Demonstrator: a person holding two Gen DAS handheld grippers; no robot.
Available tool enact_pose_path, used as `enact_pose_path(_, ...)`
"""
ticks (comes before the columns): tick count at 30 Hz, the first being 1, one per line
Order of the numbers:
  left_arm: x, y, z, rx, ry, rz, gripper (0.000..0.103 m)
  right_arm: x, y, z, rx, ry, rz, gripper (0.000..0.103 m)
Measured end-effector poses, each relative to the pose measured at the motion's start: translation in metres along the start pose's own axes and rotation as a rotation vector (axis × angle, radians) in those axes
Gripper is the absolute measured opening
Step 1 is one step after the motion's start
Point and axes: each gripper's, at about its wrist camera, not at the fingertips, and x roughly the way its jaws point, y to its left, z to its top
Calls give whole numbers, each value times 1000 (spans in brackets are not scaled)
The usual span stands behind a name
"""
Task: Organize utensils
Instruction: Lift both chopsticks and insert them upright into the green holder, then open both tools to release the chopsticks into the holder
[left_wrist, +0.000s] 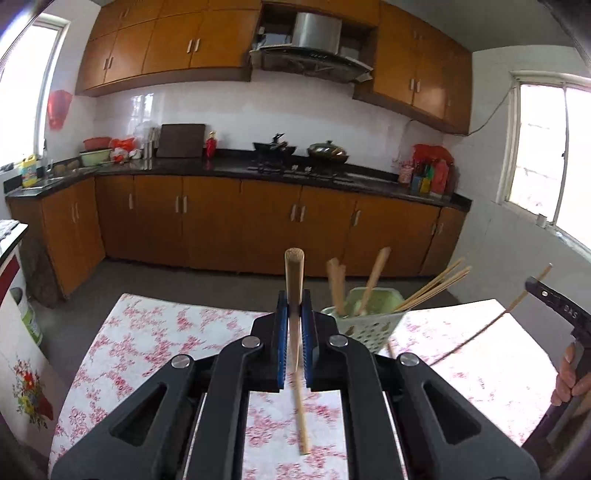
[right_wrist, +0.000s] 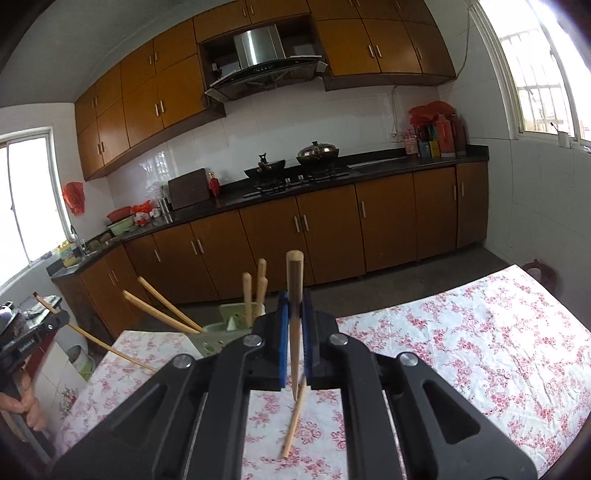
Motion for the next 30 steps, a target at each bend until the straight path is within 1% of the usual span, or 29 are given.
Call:
enact_pose_path(4, -8, -24, 14, -1, -26, -70, 7, -17, 16, 24, 6, -62, 80, 8)
enact_pose_path(8, -9, -50, 29, -1, -65, -118, 7, -25, 29, 39, 3, -116, 114, 8)
enact_pose_path(10, -7, -60, 36, -3, -83, -129, 7, -23, 36, 44, 0, -140, 121, 8)
enact_pose_path(12, -4, -73, 43, 14, -121, -114, 7, -19, 41, 46, -7, -157, 116, 8)
enact_pose_path(15, 8, -83, 50, 16, -146, -95, 7, -6, 48, 49, -20, -175, 101, 8)
enact_pose_path(17, 15, -88, 52, 27, -173, -58, 7, 4, 51, 51, -27, -186, 90, 8)
enact_pose_path(19, 26, -90, 52, 30, -180, -28, 7, 15, 53, 53, -31, -189, 88, 8)
enact_pose_path(21, 38, -87, 50, 19, -175, -2, 7, 27, 52, 53, -31, -182, 89, 8)
enact_pose_path(24, 55, -79, 44, -3, -141, 15, 7, 49, 50, 50, -28, -144, 78, 8)
enact_pose_path(30, 78, -68, 32, -26, -76, 16, 7, 77, 53, 36, -49, -89, 56, 8)
